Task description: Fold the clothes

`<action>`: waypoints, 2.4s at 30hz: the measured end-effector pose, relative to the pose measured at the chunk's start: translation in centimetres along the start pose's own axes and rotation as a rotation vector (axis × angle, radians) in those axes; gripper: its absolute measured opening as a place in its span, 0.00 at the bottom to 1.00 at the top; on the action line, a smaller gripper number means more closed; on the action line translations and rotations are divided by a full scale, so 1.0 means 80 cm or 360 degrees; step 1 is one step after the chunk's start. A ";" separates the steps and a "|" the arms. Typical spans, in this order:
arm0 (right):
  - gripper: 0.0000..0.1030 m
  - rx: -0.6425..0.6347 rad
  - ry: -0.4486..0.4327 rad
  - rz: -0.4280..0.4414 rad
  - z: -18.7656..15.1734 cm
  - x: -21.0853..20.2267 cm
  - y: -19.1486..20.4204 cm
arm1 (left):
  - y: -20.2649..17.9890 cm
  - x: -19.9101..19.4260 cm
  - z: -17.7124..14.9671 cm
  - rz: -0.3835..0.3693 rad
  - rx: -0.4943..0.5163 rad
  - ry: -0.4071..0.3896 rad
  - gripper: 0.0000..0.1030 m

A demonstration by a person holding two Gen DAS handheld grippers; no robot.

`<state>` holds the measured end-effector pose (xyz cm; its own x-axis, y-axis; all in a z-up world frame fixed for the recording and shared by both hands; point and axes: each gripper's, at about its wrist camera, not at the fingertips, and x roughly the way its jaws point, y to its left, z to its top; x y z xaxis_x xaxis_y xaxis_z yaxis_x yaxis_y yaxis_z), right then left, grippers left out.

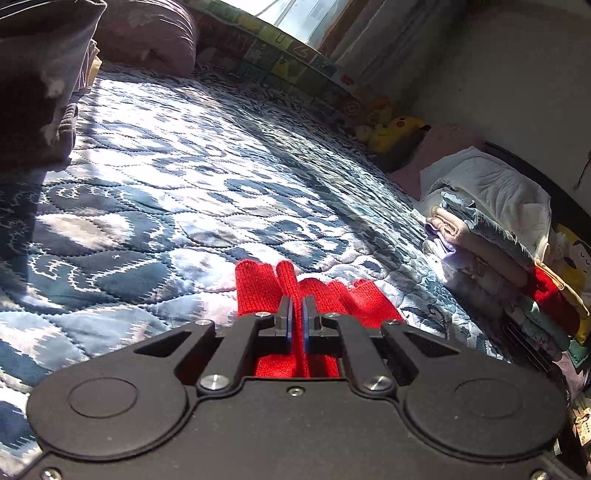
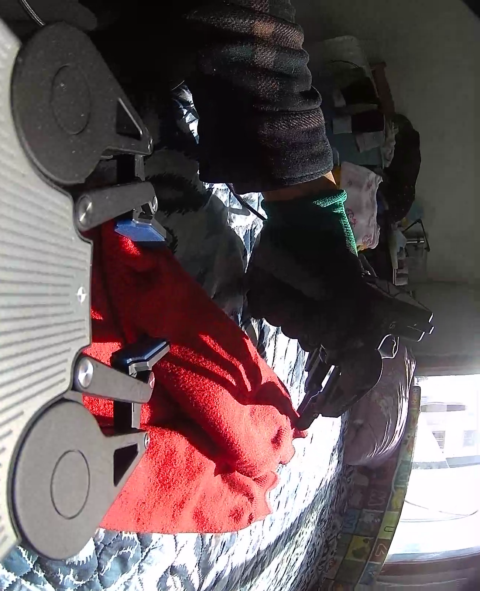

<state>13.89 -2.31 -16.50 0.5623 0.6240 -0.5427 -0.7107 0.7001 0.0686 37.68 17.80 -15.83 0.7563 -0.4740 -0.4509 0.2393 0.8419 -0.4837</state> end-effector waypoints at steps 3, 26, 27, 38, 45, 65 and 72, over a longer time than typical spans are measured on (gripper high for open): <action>0.55 -0.0013 -0.0005 -0.0012 0.000 0.000 0.002 | 0.000 -0.002 0.001 0.0044 0.0003 -0.0033 0.03; 0.57 0.0162 -0.0097 -0.0020 -0.002 -0.002 -0.017 | -0.090 -0.005 -0.048 -0.0378 0.0864 0.0373 0.05; 0.58 0.0141 -0.0073 -0.0028 -0.003 0.001 -0.014 | -0.091 0.009 -0.053 -0.0274 0.0886 0.0405 0.05; 0.62 0.0099 -0.0077 -0.0056 -0.009 0.002 -0.001 | -0.077 -0.021 -0.036 -0.0256 0.0709 0.0297 0.05; 0.62 0.0094 -0.0076 -0.0071 -0.013 0.002 0.002 | -0.105 -0.037 -0.051 -0.0318 0.0760 0.0351 0.34; 0.68 0.0056 -0.0013 -0.0054 -0.019 0.016 0.008 | -0.171 0.004 -0.087 0.0519 0.0807 0.0244 0.10; 0.67 0.0066 -0.0039 -0.0051 -0.021 0.011 0.009 | -0.133 -0.022 -0.044 0.0165 0.0382 0.0172 0.34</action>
<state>13.13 -1.86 -18.34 0.5950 0.6089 -0.5246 -0.6742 0.7335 0.0866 31.64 8.75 -12.49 0.7181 -0.3960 -0.5723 0.3109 0.9183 -0.2452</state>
